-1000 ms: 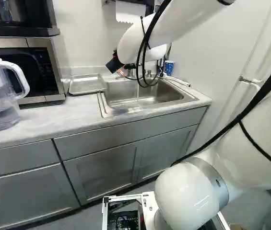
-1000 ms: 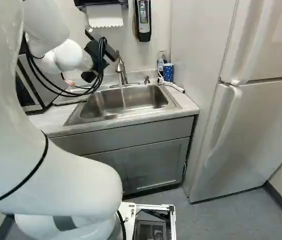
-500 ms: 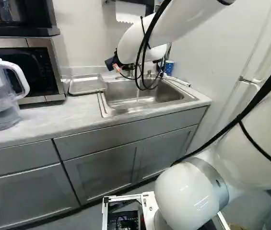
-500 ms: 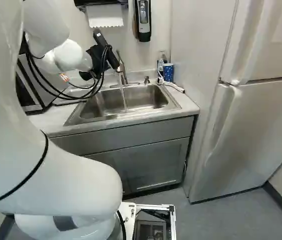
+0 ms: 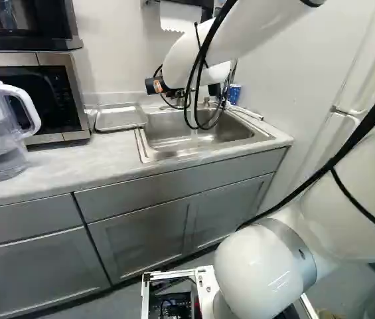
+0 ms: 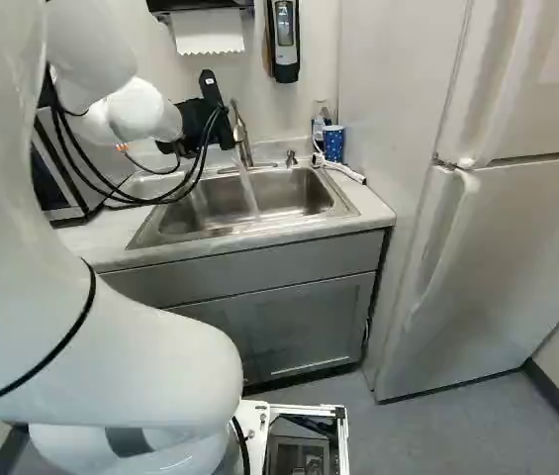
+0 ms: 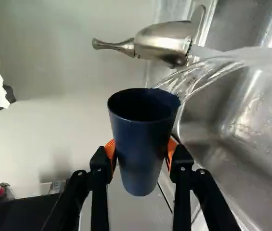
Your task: Rinse the cup and place it in the tray
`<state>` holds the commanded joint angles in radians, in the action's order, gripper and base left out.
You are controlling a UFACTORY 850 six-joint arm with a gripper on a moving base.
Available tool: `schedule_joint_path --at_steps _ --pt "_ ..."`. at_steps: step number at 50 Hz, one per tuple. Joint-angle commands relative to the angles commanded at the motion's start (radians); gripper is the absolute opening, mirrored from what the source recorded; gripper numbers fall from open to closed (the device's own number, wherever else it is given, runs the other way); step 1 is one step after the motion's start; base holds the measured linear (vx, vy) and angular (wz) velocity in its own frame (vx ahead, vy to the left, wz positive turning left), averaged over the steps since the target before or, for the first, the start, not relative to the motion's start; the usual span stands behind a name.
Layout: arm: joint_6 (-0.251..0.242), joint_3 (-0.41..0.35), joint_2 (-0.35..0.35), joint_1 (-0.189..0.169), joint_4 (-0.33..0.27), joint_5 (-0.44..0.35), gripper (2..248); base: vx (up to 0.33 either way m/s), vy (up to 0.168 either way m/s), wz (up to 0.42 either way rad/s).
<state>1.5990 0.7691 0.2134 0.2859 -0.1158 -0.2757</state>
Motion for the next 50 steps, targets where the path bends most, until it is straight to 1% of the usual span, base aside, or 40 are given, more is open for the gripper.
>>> schedule_joint_path --at_steps 28,50 --pt "0.294 0.000 0.000 0.000 0.000 0.000 121 0.000 0.000 0.000" --pt "0.294 0.000 0.000 0.000 0.000 0.000 121 0.000 0.000 0.000"
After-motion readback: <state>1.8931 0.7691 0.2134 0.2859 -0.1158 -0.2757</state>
